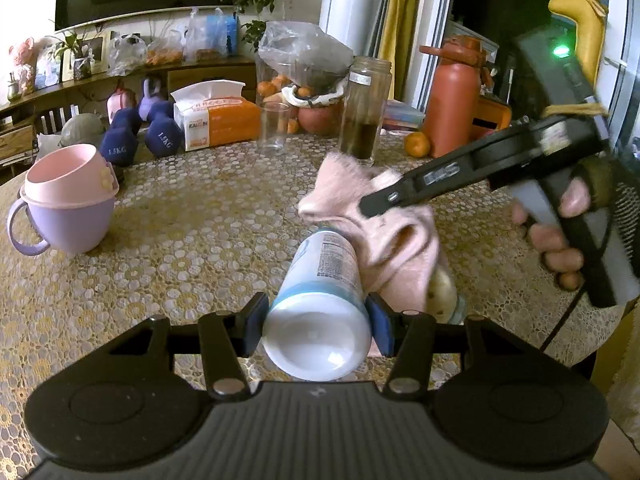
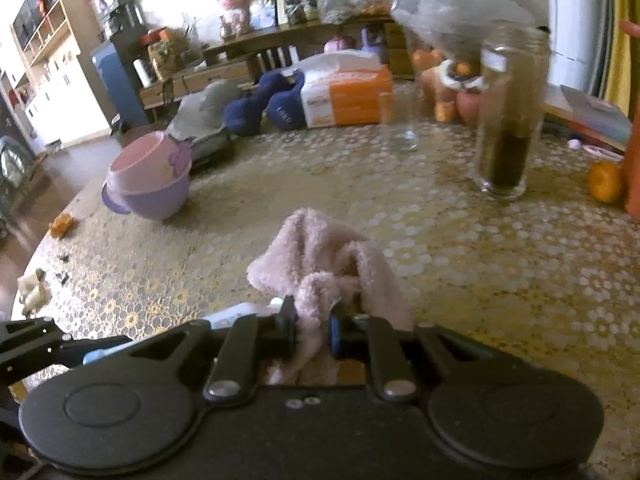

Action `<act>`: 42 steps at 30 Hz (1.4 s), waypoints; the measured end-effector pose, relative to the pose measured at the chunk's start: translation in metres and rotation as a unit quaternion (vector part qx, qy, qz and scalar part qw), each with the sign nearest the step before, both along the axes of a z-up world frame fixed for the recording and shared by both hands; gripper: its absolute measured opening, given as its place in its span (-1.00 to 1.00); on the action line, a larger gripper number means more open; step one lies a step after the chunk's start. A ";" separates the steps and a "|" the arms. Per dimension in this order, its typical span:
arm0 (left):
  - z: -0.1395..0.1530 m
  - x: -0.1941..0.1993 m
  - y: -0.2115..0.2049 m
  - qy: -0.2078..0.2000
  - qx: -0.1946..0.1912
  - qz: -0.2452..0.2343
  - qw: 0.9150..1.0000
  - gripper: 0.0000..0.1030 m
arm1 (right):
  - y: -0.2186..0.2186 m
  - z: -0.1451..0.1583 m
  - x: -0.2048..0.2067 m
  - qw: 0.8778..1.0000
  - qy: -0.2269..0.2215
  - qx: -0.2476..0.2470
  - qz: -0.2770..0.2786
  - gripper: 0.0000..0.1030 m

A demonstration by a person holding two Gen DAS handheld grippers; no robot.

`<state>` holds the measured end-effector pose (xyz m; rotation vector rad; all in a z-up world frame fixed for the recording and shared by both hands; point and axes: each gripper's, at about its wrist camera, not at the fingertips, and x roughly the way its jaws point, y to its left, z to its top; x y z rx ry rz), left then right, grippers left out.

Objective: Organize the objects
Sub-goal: 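Rub the towel over the bottle once more with the right gripper, then lower the bottle onto the table and open the left gripper while the right releases the towel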

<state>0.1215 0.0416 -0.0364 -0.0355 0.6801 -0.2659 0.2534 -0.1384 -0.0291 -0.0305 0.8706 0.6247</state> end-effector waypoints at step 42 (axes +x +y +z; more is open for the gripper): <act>-0.020 0.011 0.020 0.019 0.008 0.007 1.000 0.02 | 0.042 0.000 -0.011 0.997 0.021 0.018 0.067 -0.71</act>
